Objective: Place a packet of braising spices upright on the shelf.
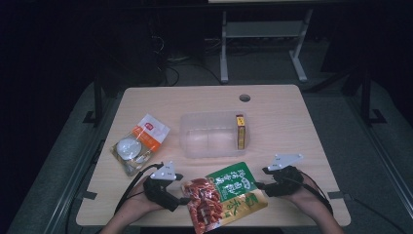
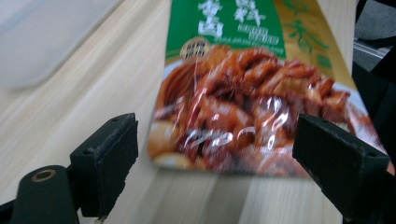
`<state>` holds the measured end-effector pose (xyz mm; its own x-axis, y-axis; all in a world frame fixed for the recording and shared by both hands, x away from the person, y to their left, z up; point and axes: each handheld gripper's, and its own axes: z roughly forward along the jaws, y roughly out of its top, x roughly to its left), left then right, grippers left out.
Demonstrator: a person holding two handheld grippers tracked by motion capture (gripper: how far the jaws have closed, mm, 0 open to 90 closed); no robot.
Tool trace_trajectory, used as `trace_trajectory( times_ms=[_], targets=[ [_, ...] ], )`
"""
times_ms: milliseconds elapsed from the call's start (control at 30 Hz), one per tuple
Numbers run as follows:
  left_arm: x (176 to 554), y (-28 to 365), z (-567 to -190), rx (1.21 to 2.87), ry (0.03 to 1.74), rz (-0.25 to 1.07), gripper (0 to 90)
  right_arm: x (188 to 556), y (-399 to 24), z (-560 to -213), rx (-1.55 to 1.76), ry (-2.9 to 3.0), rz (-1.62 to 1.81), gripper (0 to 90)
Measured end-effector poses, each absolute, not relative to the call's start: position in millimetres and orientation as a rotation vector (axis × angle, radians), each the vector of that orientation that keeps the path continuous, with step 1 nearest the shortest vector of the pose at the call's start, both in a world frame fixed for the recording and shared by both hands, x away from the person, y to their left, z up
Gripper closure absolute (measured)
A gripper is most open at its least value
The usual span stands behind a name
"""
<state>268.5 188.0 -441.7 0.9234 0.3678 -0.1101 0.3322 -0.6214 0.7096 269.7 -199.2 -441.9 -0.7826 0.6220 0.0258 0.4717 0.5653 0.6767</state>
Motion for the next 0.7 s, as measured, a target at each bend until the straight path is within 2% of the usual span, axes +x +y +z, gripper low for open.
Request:
trace_trajectory(
  times_ms=[300,700],
  targets=[
    [285,153,-443,2.312,0.465,0.053,13.9,252,-211,-450,1.009,2.528,1.046,30.0],
    [291,131,-462,2.372,0.456,0.027,13.8,256,-212,-450,0.925,2.537,1.059,29.7]
  ],
)
